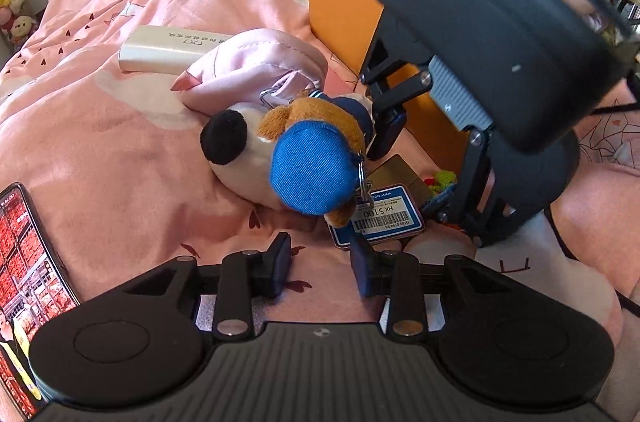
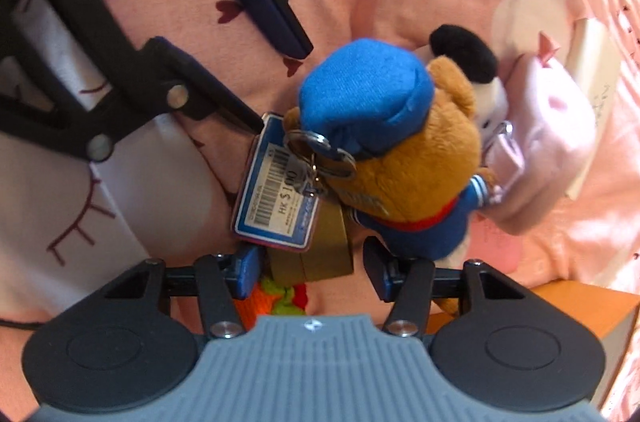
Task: Organize objects
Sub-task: 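Grasp the small gold box with the right gripper and lift it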
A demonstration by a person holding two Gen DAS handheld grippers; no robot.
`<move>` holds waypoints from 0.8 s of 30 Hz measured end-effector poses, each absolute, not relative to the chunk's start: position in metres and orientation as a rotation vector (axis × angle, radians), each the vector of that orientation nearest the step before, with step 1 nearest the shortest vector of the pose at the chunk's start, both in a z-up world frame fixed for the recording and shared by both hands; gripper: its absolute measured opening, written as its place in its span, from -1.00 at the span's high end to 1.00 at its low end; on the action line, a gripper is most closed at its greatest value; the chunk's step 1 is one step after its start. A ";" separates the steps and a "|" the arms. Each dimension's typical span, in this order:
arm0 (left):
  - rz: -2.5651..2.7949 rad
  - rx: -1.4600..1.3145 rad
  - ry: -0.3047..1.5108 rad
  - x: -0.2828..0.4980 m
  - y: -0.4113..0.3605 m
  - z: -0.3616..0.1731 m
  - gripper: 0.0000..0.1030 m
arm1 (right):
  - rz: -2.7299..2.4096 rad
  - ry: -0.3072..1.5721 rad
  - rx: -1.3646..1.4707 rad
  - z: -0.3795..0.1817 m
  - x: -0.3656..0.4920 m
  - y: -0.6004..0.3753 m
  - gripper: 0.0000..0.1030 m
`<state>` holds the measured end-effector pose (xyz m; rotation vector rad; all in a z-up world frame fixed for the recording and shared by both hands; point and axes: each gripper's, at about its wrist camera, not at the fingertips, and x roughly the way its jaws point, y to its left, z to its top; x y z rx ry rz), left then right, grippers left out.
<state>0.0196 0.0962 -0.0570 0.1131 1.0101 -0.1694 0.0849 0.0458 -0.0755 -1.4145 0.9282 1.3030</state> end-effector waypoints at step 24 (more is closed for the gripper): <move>-0.210 0.025 0.898 0.038 0.110 0.007 0.23 | 1.117 0.887 -0.910 0.068 0.107 -0.022 0.09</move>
